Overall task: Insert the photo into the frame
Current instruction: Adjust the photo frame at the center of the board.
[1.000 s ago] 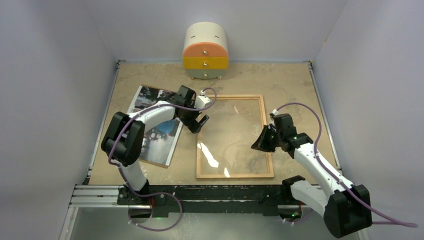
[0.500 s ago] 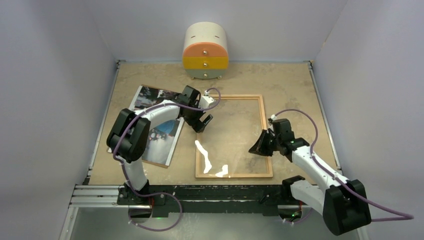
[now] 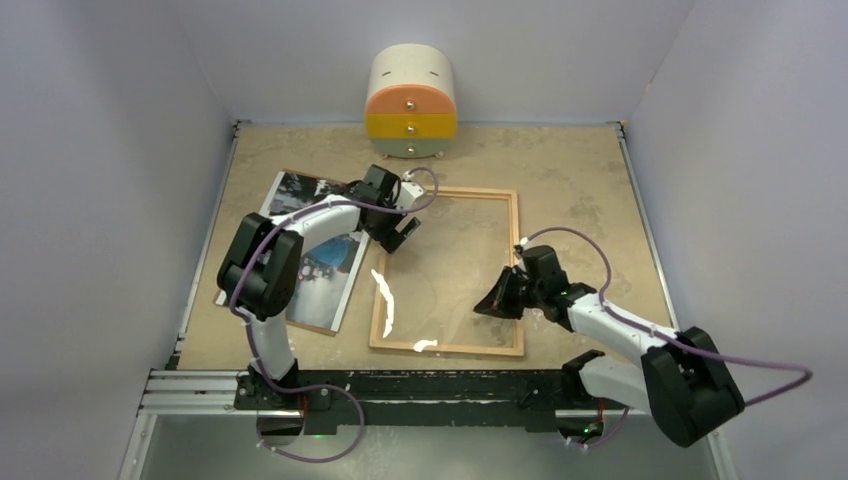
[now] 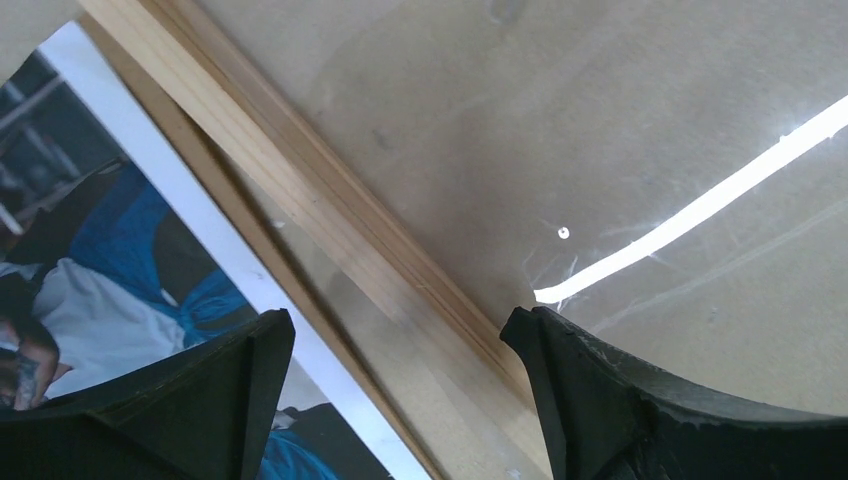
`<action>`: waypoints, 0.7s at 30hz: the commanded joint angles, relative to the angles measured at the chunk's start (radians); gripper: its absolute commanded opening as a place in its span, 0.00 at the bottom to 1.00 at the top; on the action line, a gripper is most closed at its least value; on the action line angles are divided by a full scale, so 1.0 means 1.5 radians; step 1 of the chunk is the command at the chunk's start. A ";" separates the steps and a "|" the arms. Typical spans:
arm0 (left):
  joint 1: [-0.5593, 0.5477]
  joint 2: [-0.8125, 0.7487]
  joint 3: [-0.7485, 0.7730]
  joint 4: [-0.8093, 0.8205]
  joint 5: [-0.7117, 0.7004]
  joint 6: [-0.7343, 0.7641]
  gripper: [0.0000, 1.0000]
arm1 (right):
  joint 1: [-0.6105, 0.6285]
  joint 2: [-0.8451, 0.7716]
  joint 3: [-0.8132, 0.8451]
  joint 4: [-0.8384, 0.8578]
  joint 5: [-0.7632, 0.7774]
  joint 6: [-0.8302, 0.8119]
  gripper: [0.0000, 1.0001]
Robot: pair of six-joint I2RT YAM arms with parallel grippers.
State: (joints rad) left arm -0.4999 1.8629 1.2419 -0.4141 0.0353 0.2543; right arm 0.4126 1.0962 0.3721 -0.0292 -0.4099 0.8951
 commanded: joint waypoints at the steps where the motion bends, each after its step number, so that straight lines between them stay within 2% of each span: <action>1: 0.030 0.012 0.021 0.004 -0.048 0.016 0.88 | 0.077 0.060 0.005 0.102 0.017 0.072 0.00; 4: 0.037 0.000 0.021 -0.003 -0.032 0.021 0.88 | 0.089 0.069 0.019 0.106 0.037 0.082 0.00; 11: 0.069 -0.055 0.038 -0.033 0.032 0.018 0.94 | 0.089 0.018 0.098 -0.016 0.093 0.024 0.00; 17: 0.146 -0.100 0.050 -0.051 0.059 0.029 0.96 | 0.086 -0.012 0.113 -0.017 0.091 -0.012 0.00; 21: 0.166 -0.124 0.001 -0.046 0.044 0.061 0.96 | 0.081 -0.009 0.127 -0.025 0.078 -0.040 0.00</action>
State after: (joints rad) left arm -0.2752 1.7439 1.2762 -0.4782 0.0925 0.2890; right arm 0.5426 1.0866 0.5140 -0.0448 -0.3065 0.9001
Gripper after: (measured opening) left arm 0.963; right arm 0.005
